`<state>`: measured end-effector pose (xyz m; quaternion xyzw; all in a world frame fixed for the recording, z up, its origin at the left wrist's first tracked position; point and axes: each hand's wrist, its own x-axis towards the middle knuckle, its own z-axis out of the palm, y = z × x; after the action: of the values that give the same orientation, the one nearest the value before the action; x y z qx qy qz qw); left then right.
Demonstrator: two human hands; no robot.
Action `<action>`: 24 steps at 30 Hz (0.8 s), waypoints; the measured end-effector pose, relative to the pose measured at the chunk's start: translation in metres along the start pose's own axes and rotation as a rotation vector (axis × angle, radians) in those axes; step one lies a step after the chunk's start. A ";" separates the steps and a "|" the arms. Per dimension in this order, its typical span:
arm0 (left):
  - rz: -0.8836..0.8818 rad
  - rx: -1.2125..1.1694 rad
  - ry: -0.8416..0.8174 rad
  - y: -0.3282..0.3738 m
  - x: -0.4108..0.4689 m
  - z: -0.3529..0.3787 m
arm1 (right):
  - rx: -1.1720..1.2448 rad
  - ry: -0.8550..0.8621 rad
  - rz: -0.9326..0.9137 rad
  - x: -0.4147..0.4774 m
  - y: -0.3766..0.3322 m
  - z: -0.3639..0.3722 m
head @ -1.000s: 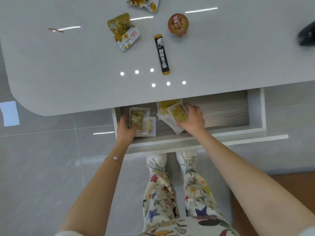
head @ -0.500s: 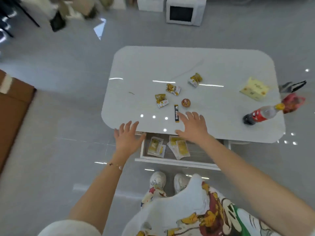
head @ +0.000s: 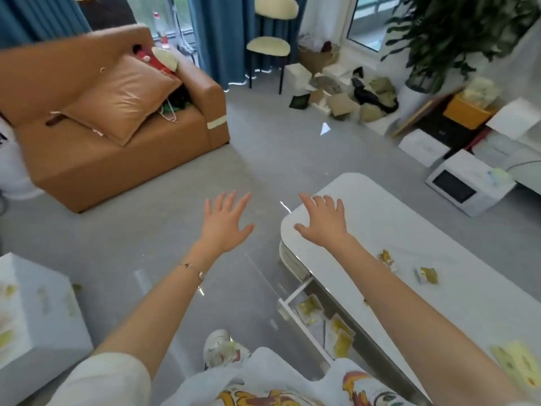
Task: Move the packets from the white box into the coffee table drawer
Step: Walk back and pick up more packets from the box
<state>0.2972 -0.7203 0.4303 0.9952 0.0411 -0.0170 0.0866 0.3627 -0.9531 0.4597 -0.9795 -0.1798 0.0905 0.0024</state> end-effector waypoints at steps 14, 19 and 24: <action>-0.448 0.035 0.156 -0.296 -0.045 -0.088 | -0.034 0.043 -0.424 0.144 -0.317 -0.037; -0.632 0.005 0.137 -0.372 -0.072 -0.101 | -0.060 0.017 -0.579 0.180 -0.412 -0.036; -0.792 0.024 0.134 -0.432 -0.082 -0.112 | -0.052 0.043 -0.768 0.223 -0.502 -0.036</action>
<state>0.1821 -0.2836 0.4696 0.9023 0.4267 0.0151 0.0590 0.3970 -0.4036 0.4741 -0.8423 -0.5356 0.0577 0.0153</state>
